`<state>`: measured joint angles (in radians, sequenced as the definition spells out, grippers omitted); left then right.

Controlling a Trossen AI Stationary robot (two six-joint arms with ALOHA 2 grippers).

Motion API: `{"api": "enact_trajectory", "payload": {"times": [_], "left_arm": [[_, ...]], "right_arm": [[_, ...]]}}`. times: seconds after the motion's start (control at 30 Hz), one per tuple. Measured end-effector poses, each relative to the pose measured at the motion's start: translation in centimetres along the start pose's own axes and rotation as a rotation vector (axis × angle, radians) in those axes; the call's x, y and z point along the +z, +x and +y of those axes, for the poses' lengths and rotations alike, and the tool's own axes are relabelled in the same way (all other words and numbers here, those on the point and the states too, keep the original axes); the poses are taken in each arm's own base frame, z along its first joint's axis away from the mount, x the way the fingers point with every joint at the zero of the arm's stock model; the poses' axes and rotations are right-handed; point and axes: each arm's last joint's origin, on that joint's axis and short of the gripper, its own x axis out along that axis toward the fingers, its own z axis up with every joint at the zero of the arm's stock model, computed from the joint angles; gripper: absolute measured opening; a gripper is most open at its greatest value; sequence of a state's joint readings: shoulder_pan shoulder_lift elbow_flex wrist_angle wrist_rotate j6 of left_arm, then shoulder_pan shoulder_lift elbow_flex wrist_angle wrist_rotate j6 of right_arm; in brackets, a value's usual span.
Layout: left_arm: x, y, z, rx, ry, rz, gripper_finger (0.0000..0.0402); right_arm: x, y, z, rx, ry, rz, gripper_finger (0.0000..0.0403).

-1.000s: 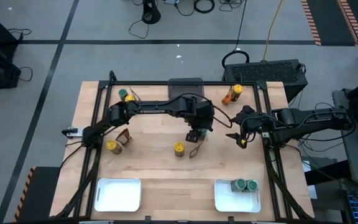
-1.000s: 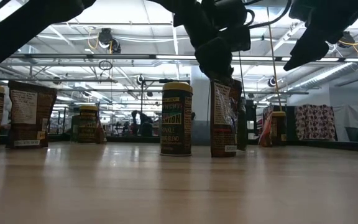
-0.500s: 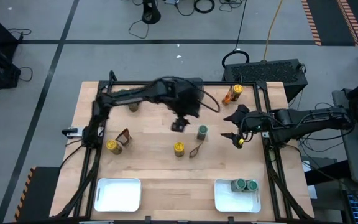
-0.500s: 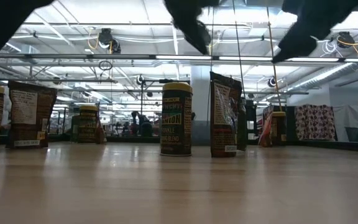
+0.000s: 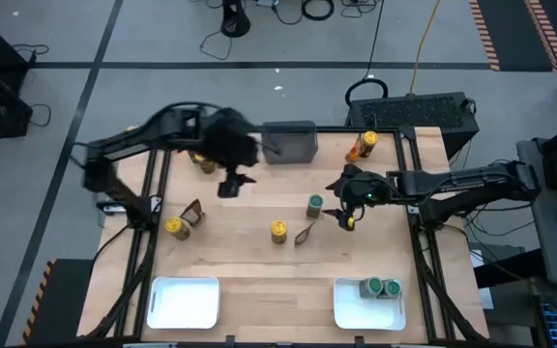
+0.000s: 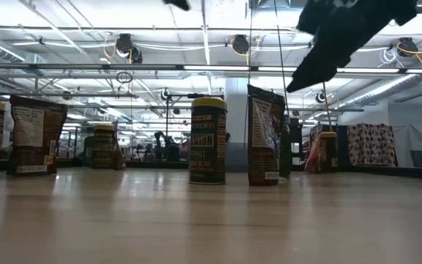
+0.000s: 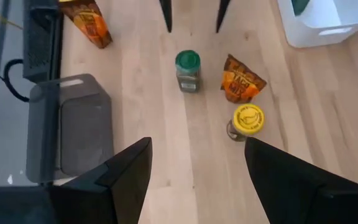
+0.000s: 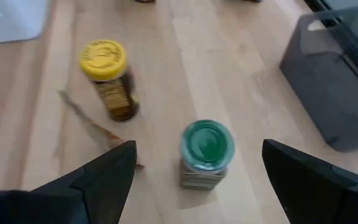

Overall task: Sort spices by type
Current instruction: Put the bottom green seasoning bottle into the right white bin

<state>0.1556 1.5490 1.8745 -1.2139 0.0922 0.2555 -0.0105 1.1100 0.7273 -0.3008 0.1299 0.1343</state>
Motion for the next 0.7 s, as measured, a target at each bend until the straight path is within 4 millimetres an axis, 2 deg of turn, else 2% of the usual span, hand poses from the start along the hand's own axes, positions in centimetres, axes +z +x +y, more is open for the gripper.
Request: {"api": "enact_trajectory", "payload": {"times": [0.1,0.27,0.37,0.53,0.7], "left_arm": [[-3.3,-0.2,-0.9,0.046,-0.044,-0.118,0.026],[-9.3,1.6,-3.0,0.067,-0.087,-0.373,0.026],[-12.2,3.0,-4.2,0.075,-0.115,-0.566,0.026],[-15.3,5.1,-5.9,0.054,-0.121,-0.852,0.026],[-17.1,6.6,-6.4,0.1,-0.127,-0.882,0.026]], "right_arm": [[-0.2,0.7,-0.3,-0.012,0.008,0.029,0.0329],[-0.3,1.4,-0.3,-0.011,0.009,0.041,0.0329],[-0.1,2.0,-0.4,0.008,0.024,0.026,0.0329],[-0.3,3.5,-1.1,0.009,0.056,0.056,0.0329],[-0.3,4.5,-1.6,0.025,0.094,0.063,0.0329]]}}
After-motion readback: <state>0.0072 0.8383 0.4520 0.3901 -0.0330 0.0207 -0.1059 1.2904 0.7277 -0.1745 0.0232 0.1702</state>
